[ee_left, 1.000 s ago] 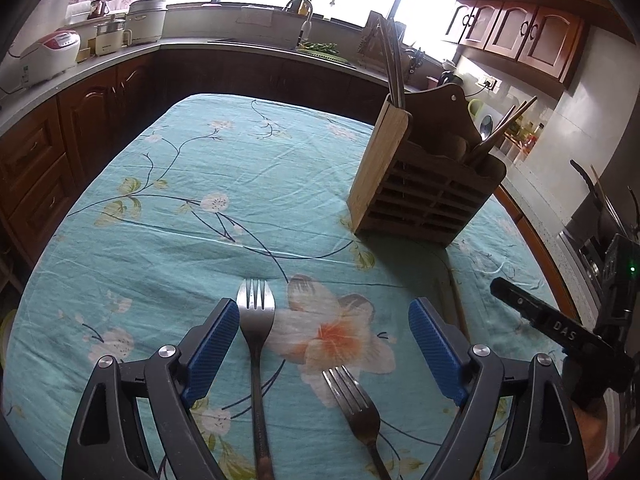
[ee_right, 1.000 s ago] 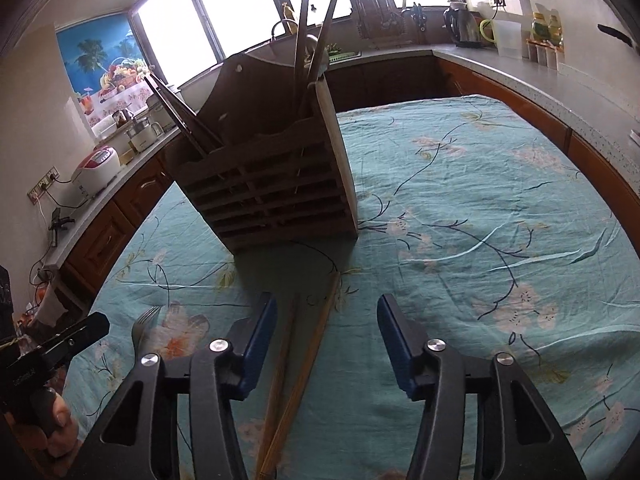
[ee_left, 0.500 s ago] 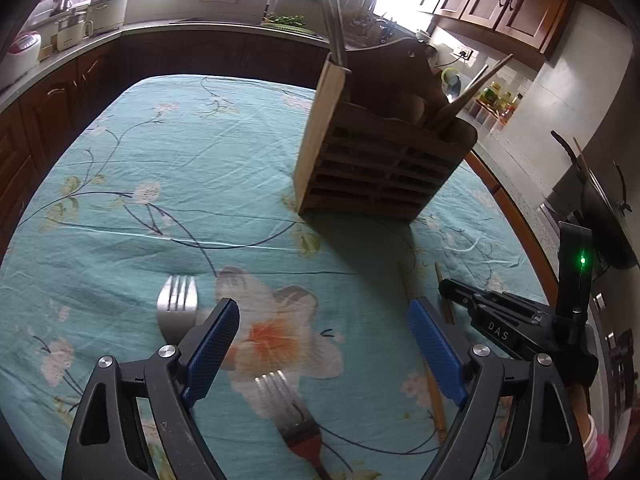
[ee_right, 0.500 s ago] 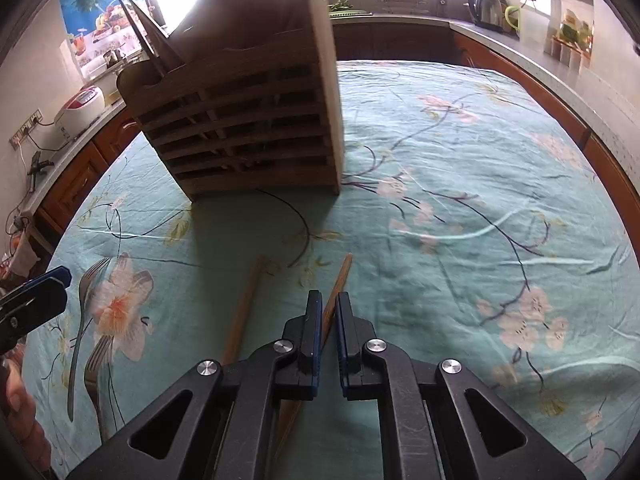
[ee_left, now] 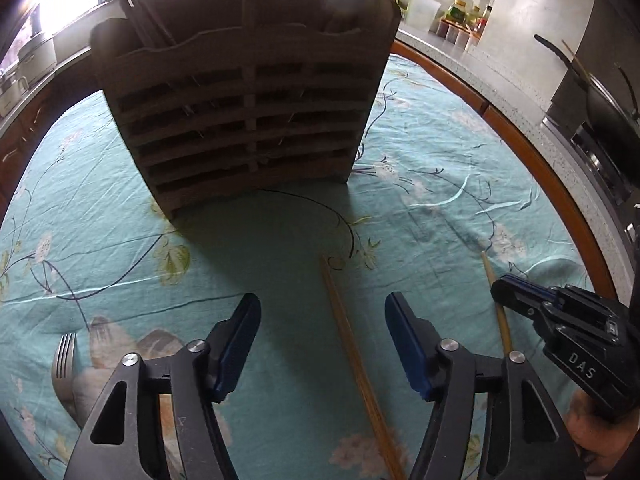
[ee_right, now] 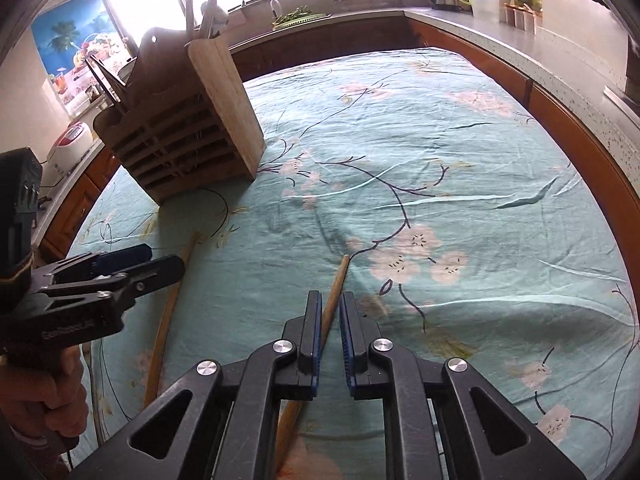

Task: Organize utensils
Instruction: 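Grasp a wooden chopstick with the left gripper while the right gripper grasps another, then lift both wooden chopsticks upright and carry them toward the caddy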

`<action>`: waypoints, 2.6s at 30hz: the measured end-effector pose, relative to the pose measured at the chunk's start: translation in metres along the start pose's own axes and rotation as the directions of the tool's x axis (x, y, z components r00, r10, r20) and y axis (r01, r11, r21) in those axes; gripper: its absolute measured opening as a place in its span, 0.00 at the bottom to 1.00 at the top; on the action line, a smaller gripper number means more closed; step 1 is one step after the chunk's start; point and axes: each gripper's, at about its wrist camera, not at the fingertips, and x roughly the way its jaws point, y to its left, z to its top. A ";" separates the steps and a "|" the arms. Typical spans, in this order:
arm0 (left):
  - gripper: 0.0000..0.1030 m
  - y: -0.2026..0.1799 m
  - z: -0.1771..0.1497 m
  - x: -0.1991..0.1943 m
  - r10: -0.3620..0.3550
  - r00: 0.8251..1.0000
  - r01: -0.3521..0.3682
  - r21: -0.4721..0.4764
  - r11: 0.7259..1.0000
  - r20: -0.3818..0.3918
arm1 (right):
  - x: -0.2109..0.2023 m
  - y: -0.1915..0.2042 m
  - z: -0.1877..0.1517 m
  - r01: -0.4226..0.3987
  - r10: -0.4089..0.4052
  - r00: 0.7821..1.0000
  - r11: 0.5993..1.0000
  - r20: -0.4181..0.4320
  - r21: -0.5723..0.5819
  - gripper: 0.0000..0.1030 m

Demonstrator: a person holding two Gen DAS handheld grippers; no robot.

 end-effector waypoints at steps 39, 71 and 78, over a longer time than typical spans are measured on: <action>0.03 0.038 -0.030 -0.125 -0.174 0.951 0.177 0.010 0.984 0.255 | -0.086 0.054 0.023 -0.117 0.128 0.971 0.991 0.202 -0.066 0.05; 0.03 0.093 -0.050 -0.247 -0.152 0.838 0.191 -0.021 0.981 0.523 | -0.169 0.091 0.073 -0.133 0.188 0.878 0.979 0.439 -0.155 0.05; 0.03 0.100 -0.040 -0.250 -0.140 0.821 0.189 -0.031 0.982 0.553 | -0.170 0.091 0.083 -0.131 0.187 0.868 0.980 0.460 -0.152 0.05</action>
